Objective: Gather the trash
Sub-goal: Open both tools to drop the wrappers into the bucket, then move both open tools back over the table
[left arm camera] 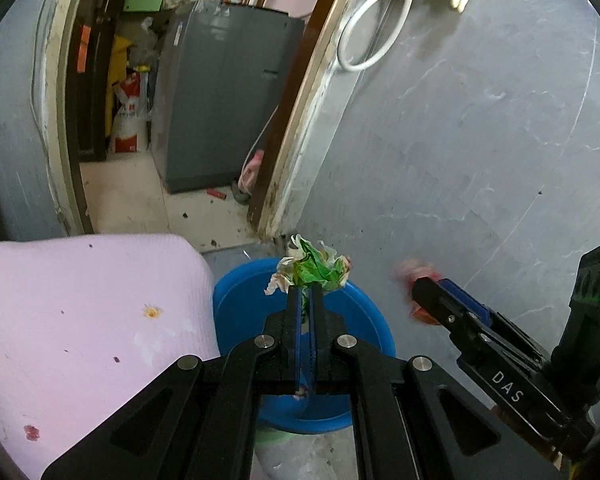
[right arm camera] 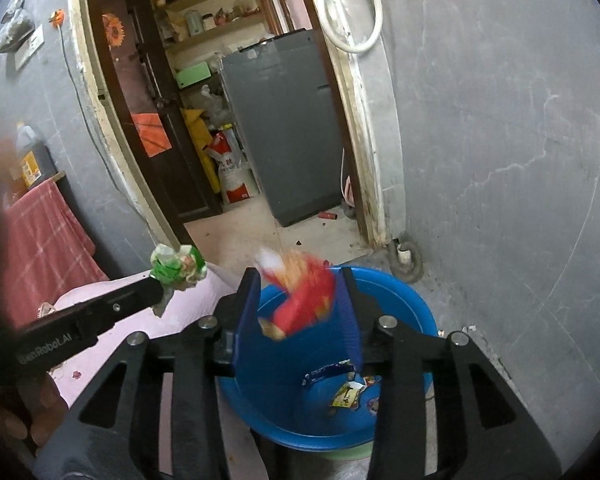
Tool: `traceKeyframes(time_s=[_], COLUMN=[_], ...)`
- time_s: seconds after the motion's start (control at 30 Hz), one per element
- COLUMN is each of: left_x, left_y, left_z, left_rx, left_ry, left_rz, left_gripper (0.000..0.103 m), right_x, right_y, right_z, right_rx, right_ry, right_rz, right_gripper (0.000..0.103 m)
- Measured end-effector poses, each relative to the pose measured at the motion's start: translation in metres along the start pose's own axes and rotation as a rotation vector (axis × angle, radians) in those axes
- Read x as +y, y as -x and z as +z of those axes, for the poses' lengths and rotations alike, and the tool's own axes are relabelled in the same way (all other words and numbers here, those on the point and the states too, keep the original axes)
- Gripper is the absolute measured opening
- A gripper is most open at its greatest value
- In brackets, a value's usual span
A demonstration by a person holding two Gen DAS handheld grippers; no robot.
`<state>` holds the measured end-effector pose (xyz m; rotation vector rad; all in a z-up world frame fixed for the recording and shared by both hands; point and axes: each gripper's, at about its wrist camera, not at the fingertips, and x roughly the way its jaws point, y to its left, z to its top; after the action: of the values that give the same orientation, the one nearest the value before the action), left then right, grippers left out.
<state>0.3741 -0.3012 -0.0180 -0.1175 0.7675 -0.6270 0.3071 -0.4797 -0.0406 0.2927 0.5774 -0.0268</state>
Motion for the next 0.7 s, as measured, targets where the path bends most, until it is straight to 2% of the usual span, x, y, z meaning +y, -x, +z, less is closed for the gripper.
traceKeyframes(time_s=[0.2, 0.43, 0.5, 0.63, 0.7], left_x=[0.003, 0.003, 0.003, 0.002, 0.004], left_y=[-0.009, -0.010, -0.006, 0.013, 0.025], left_z=[-0.004, -0.003, -0.002, 0.001, 0.004], left_rx=[0.024, 0.023, -0.006, -0.078, -0.116], left_ry=[0.004, 0.012, 0.011, 0.004, 0.005], left_rz=[0.003, -0.001, 0.004, 0.015, 0.024], left_gripper=[0.008, 0.013, 0.026, 0.038, 0.051], right_x=[-0.005, -0.005, -0.004, 0.002, 0.006], right_y=[-0.004, 0.008, 0.014, 0.034, 0.043], right_z=[0.000, 0.003, 0.005, 0.009, 0.012], right_rx=[-0.001, -0.048, -0.074, -0.152, -0.187], right_ry=[-0.019, -0.032, -0.027, -0.004, 0.006], right_rz=[-0.007, -0.011, -0.014, -0.028, -0.035], right_gripper=[0.047, 0.056, 0.060, 0.073, 0.078])
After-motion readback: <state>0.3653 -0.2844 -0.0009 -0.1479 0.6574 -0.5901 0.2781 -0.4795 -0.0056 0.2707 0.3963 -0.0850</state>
